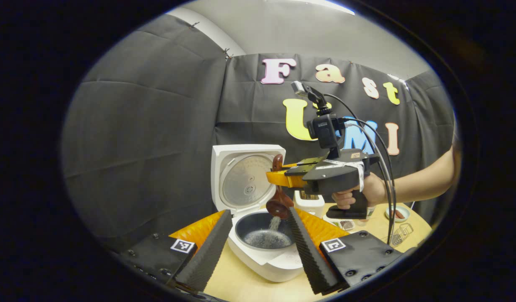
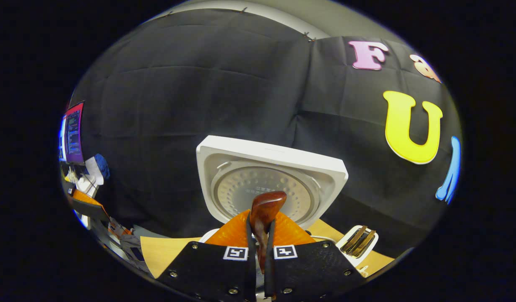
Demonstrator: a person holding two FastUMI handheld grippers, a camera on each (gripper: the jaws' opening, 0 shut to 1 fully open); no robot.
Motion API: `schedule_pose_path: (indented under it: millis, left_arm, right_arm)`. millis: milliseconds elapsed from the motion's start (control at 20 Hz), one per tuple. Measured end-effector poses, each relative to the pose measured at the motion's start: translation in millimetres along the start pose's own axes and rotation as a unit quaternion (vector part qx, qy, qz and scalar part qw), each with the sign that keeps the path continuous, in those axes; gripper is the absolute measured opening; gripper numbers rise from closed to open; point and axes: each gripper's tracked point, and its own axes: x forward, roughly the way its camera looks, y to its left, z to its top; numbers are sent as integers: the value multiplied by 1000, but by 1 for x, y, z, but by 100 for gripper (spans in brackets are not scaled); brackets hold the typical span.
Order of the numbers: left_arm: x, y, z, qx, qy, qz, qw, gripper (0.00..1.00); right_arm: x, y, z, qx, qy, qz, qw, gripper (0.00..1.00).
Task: Close the left gripper, press the button to open the rice cooker; take a wooden spoon from the chopstick holder with the right hand, scoop a spoonful of rice and pour it into the rice cooker, then put the wooden spoon back into the chopstick holder.
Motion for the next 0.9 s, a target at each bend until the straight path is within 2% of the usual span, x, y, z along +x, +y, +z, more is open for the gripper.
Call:
schedule_pose_path:
  millis: [150, 350, 500, 700, 800, 900]
  left_arm:
    - [1, -2, 5, -3, -5, 0, 1000, 94]
    - [1, -3, 5, 0, -5, -5, 1000, 94]
    - [-1, -7, 6, 3, -4, -8, 1000, 94]
    - [-5, -15, 9, 5, -4, -18, 1000, 94]
    - [-4, -22, 11, 3, -4, -24, 1000, 94]
    - [-2, -30, 16, 1, -8, -32, 999, 94]
  right_arm:
    - [-4, -1, 5, 17, -15, 10, 1000, 8]
    - [-8, -16, 5, 119, -16, 16, 993, 8]
    - [-13, -36, 3, 224, -21, 14, 974, 8]
    - [-24, -66, -7, 347, -26, 3, 938, 8]
    - [-35, -76, -11, 381, -31, -3, 924, 8]
    - [-46, -85, -13, 395, -40, -7, 918, 8]
